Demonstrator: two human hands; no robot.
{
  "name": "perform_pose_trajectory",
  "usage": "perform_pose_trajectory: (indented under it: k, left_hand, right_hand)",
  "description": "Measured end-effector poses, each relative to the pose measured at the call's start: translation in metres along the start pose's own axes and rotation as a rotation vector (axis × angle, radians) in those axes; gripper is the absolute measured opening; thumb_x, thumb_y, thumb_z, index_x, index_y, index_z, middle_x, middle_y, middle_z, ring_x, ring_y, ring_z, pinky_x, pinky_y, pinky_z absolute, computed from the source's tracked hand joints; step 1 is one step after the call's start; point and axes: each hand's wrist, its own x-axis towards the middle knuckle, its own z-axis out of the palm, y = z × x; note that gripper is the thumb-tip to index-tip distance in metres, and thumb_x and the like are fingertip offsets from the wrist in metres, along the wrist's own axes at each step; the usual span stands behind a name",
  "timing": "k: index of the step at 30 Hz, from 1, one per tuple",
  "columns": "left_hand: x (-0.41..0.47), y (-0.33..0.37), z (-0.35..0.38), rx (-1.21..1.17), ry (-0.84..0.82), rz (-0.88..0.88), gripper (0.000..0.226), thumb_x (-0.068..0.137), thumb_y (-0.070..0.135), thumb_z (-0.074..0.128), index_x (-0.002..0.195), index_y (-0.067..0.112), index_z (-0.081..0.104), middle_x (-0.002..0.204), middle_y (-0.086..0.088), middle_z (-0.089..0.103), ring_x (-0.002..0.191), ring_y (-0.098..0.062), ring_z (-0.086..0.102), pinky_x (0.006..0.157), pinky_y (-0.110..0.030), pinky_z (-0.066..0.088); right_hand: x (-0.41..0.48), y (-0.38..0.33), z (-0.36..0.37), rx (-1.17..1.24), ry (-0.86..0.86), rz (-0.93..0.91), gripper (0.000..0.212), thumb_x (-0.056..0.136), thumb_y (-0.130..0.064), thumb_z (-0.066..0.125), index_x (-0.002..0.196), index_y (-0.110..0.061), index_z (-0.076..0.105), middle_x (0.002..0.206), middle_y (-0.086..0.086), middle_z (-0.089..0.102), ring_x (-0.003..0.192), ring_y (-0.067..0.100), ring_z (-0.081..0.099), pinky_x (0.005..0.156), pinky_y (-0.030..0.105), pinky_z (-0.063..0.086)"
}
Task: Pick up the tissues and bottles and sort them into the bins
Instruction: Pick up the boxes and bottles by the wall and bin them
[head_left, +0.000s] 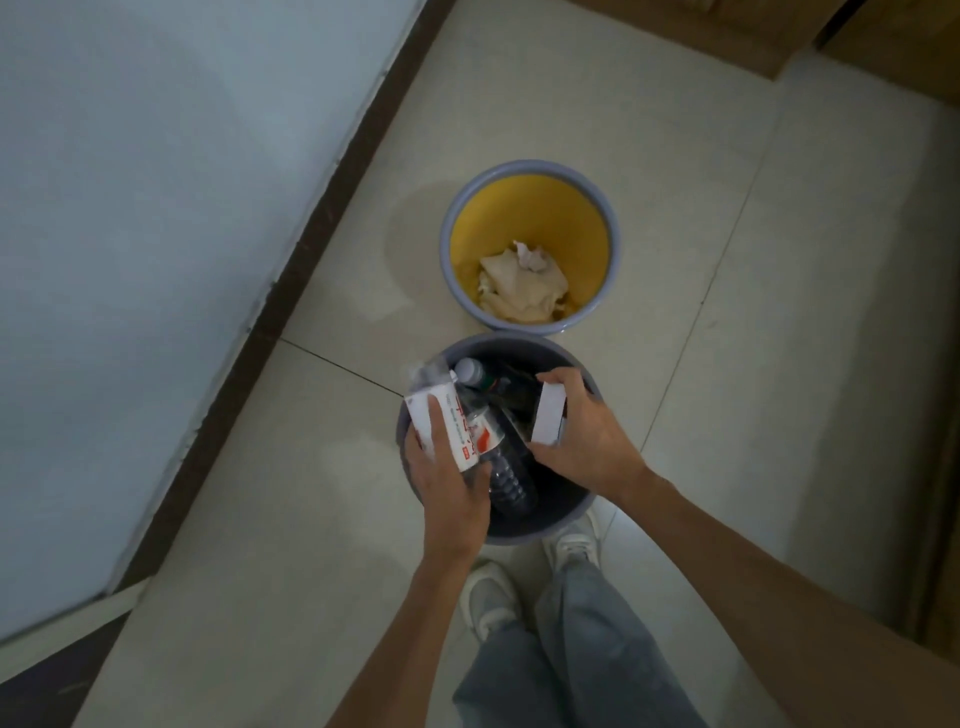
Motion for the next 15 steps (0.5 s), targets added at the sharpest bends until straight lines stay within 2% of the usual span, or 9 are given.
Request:
perform_pose_trajectory:
  k: [3, 5, 6, 7, 8, 9, 10, 12, 15]
  left_hand:
    - [0.000, -0.008, 0.012, 0.073, -0.018, -0.009, 0.096, 0.101, 0.020, 0.065, 0.167, 0.037, -0.002, 0.165, 0.025, 0.004, 0.152, -0.013, 0.025, 0.121, -0.049, 0.040]
    - [-0.001, -0.008, 0.018, 0.208, -0.066, 0.033, 0.086, 0.104, 0.015, 0.057, 0.166, 0.040, 0.003, 0.170, 0.019, 0.005, 0.156, -0.021, 0.025, 0.121, -0.050, 0.038]
    - [-0.002, -0.006, 0.022, 0.207, -0.087, 0.010, 0.076, 0.107, 0.022, 0.054, 0.165, 0.044, 0.009, 0.171, 0.012, 0.016, 0.153, -0.023, 0.033, 0.116, -0.046, 0.045]
    - [-0.003, -0.004, 0.025, 0.194, -0.057, -0.028, 0.067, 0.110, 0.030, 0.051, 0.162, 0.048, 0.015, 0.165, 0.009, 0.031, 0.146, -0.019, 0.044, 0.105, -0.035, 0.053]
    - [-0.002, -0.010, 0.028, 0.276, -0.049, -0.059, 0.062, 0.111, 0.033, 0.049, 0.160, 0.050, 0.017, 0.157, 0.010, 0.042, 0.137, -0.012, 0.052, 0.094, -0.022, 0.054]
    - [-0.001, -0.014, 0.029, 0.306, -0.073, -0.078, 0.061, 0.111, 0.031, 0.048, 0.161, 0.047, 0.017, 0.153, 0.010, 0.044, 0.131, -0.007, 0.054, 0.088, -0.017, 0.053]
    - [0.002, -0.019, 0.028, 0.284, -0.116, -0.133, 0.061, 0.109, 0.027, 0.048, 0.162, 0.039, 0.019, 0.155, 0.006, 0.041, 0.130, -0.009, 0.053, 0.093, -0.021, 0.054]
    - [0.009, -0.030, 0.024, 0.338, -0.220, -0.238, 0.058, 0.106, 0.024, 0.053, 0.161, 0.018, 0.033, 0.166, -0.010, 0.025, 0.141, -0.030, 0.046, 0.113, -0.041, 0.047]
    - [0.017, -0.031, 0.022, 0.401, -0.257, -0.288, 0.072, 0.102, 0.024, 0.064, 0.163, 0.014, 0.027, 0.166, -0.012, 0.021, 0.143, -0.037, 0.044, 0.117, -0.050, 0.044]
  right_hand:
    - [0.007, 0.007, 0.009, -0.056, -0.027, 0.043, 0.088, 0.075, -0.040, 0.083, 0.141, -0.040, 0.027, 0.139, 0.001, 0.058, 0.119, 0.029, 0.063, 0.097, 0.051, 0.056]
    - [0.012, 0.005, 0.013, -0.062, -0.006, 0.067, 0.088, 0.075, -0.040, 0.084, 0.142, -0.038, 0.027, 0.139, 0.003, 0.058, 0.119, 0.030, 0.063, 0.095, 0.050, 0.056]
    - [0.015, 0.004, 0.014, -0.061, 0.006, 0.074, 0.088, 0.075, -0.039, 0.083, 0.142, -0.036, 0.028, 0.138, 0.005, 0.059, 0.117, 0.031, 0.064, 0.092, 0.050, 0.057]
    - [0.018, 0.002, 0.015, -0.060, 0.011, 0.078, 0.086, 0.076, -0.039, 0.082, 0.143, -0.035, 0.028, 0.136, 0.006, 0.060, 0.115, 0.032, 0.065, 0.089, 0.050, 0.058]
    - [0.020, 0.000, 0.016, -0.064, 0.008, 0.083, 0.085, 0.077, -0.038, 0.081, 0.143, -0.035, 0.028, 0.135, 0.007, 0.061, 0.113, 0.033, 0.066, 0.086, 0.049, 0.058]
    - [0.023, -0.001, 0.016, -0.070, 0.002, 0.085, 0.083, 0.079, -0.038, 0.080, 0.143, -0.033, 0.028, 0.134, 0.007, 0.061, 0.112, 0.033, 0.066, 0.084, 0.048, 0.058]
    - [0.024, -0.002, 0.016, -0.079, -0.001, 0.091, 0.082, 0.080, -0.037, 0.080, 0.143, -0.032, 0.028, 0.134, 0.007, 0.061, 0.112, 0.032, 0.066, 0.083, 0.046, 0.058]
    - [0.026, -0.002, 0.013, -0.096, 0.003, 0.117, 0.081, 0.080, -0.036, 0.080, 0.142, -0.031, 0.029, 0.133, 0.007, 0.061, 0.113, 0.031, 0.065, 0.084, 0.046, 0.058]
    - [0.025, -0.001, 0.009, -0.129, 0.032, 0.133, 0.079, 0.079, -0.037, 0.081, 0.140, -0.028, 0.031, 0.137, 0.006, 0.057, 0.121, 0.032, 0.061, 0.092, 0.048, 0.057]
